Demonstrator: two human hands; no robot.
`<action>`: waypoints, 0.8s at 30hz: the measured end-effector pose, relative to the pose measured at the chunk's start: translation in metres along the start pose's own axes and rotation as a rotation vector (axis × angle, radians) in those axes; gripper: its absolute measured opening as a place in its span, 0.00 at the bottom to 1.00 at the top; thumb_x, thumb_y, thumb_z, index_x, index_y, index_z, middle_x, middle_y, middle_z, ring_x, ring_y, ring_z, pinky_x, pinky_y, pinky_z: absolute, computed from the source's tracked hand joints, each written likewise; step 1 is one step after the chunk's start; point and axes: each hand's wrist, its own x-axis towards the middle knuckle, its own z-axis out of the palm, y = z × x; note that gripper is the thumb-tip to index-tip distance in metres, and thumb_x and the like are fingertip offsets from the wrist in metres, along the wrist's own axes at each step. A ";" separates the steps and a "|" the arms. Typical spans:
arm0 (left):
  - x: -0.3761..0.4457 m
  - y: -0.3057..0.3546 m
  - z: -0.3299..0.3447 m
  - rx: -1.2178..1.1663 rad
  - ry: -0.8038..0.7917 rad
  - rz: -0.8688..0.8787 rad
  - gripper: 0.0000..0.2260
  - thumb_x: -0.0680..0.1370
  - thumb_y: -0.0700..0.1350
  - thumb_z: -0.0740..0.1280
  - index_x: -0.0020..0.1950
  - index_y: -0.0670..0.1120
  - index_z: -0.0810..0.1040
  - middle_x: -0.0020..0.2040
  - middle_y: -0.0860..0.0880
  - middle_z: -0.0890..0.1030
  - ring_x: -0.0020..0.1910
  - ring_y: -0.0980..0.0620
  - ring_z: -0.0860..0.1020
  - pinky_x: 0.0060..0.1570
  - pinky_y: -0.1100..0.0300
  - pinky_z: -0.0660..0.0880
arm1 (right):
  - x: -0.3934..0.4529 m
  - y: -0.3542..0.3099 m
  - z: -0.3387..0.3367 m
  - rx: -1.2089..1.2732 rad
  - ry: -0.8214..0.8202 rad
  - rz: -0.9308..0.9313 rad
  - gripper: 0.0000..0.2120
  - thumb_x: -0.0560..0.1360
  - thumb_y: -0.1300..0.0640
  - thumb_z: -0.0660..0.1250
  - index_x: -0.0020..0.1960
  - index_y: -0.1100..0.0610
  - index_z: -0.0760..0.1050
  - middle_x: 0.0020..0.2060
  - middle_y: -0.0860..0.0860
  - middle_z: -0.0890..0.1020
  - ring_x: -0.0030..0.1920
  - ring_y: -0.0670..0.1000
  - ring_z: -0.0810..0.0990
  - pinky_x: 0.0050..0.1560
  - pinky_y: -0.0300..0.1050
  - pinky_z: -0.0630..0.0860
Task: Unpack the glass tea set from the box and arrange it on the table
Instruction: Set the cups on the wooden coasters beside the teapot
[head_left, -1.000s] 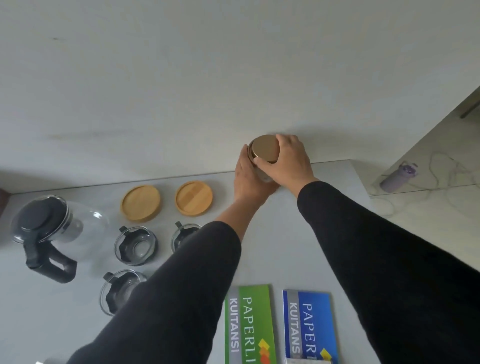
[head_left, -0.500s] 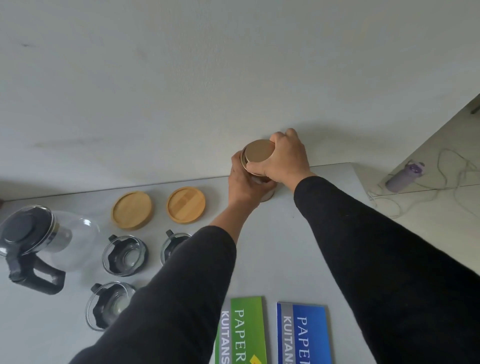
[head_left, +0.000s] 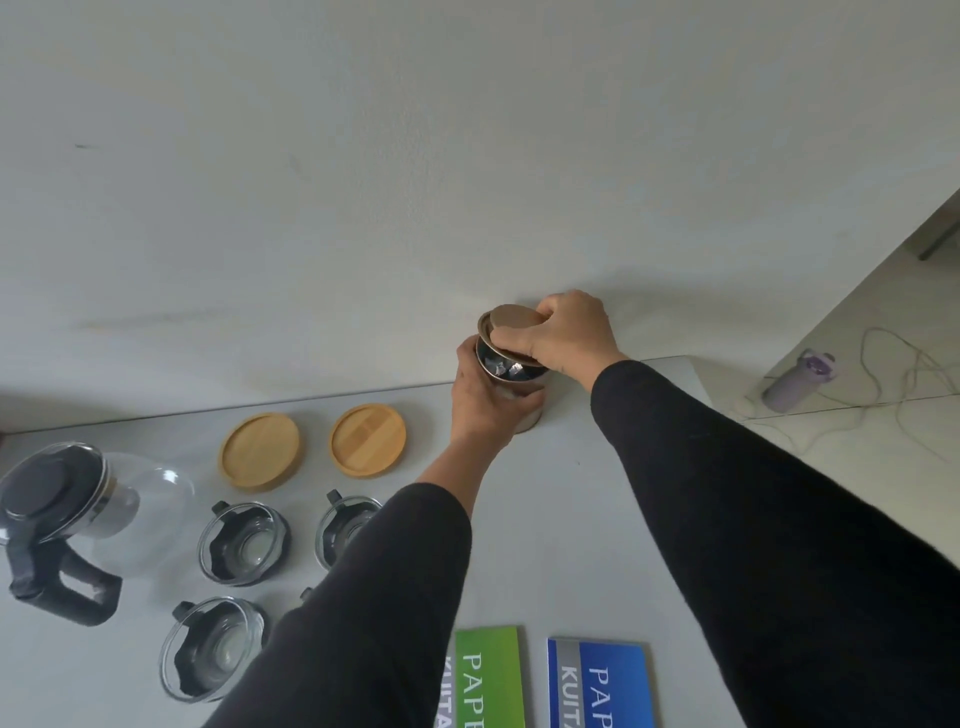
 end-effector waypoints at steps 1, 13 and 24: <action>0.000 0.001 0.000 -0.003 -0.004 -0.002 0.39 0.64 0.46 0.79 0.69 0.51 0.60 0.59 0.53 0.76 0.54 0.55 0.75 0.48 0.67 0.70 | -0.001 0.001 -0.001 0.010 0.000 0.005 0.20 0.56 0.39 0.73 0.31 0.53 0.71 0.35 0.50 0.77 0.39 0.50 0.77 0.35 0.41 0.71; -0.032 -0.051 -0.012 0.643 -0.179 -0.134 0.33 0.78 0.46 0.68 0.77 0.41 0.55 0.77 0.45 0.54 0.77 0.47 0.55 0.74 0.56 0.56 | -0.088 0.071 0.018 0.124 0.362 0.143 0.28 0.61 0.41 0.73 0.54 0.56 0.71 0.50 0.47 0.68 0.46 0.51 0.76 0.43 0.40 0.69; -0.052 -0.059 -0.010 0.819 -0.200 -0.069 0.25 0.79 0.40 0.61 0.75 0.42 0.59 0.75 0.47 0.58 0.74 0.46 0.60 0.71 0.53 0.62 | -0.106 0.100 0.076 -0.326 0.027 0.039 0.36 0.63 0.38 0.73 0.61 0.60 0.69 0.56 0.55 0.72 0.57 0.56 0.71 0.52 0.48 0.71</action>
